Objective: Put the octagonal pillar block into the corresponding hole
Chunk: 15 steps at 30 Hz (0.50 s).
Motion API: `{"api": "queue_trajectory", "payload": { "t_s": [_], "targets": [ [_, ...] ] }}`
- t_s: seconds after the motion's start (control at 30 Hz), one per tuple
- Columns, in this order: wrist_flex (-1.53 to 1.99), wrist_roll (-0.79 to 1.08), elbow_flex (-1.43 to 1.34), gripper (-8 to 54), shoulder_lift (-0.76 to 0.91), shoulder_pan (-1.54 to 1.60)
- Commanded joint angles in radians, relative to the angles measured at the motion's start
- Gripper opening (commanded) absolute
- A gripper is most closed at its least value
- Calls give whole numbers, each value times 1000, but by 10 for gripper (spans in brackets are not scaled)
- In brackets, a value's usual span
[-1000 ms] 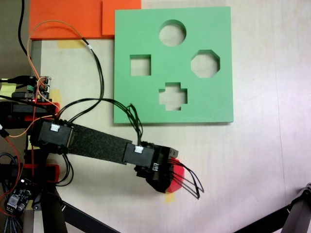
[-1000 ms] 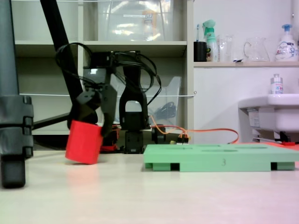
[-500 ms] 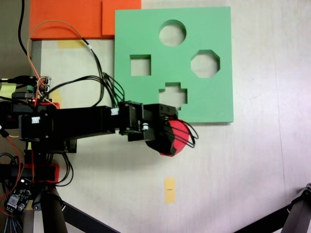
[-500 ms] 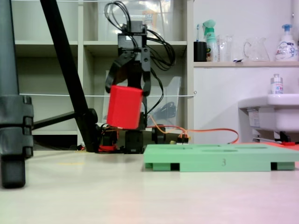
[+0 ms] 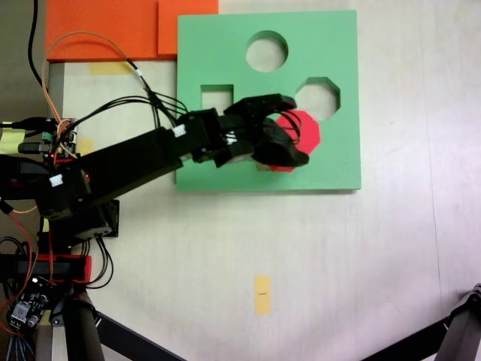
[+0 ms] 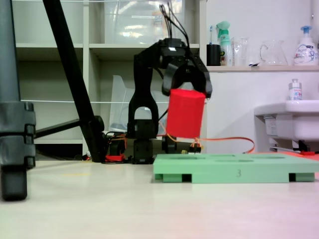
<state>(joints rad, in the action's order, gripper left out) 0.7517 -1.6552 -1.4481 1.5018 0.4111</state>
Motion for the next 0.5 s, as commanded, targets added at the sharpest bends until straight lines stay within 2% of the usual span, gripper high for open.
{"api": "queue_trajectory", "payload": {
  "t_s": [0.0,0.33,0.47],
  "targets": [
    [-202,-9,-11,187,5,34],
    [-397,67,89,205,-221,104],
    [-431,92,117,211,-261,141]
  ]
}}
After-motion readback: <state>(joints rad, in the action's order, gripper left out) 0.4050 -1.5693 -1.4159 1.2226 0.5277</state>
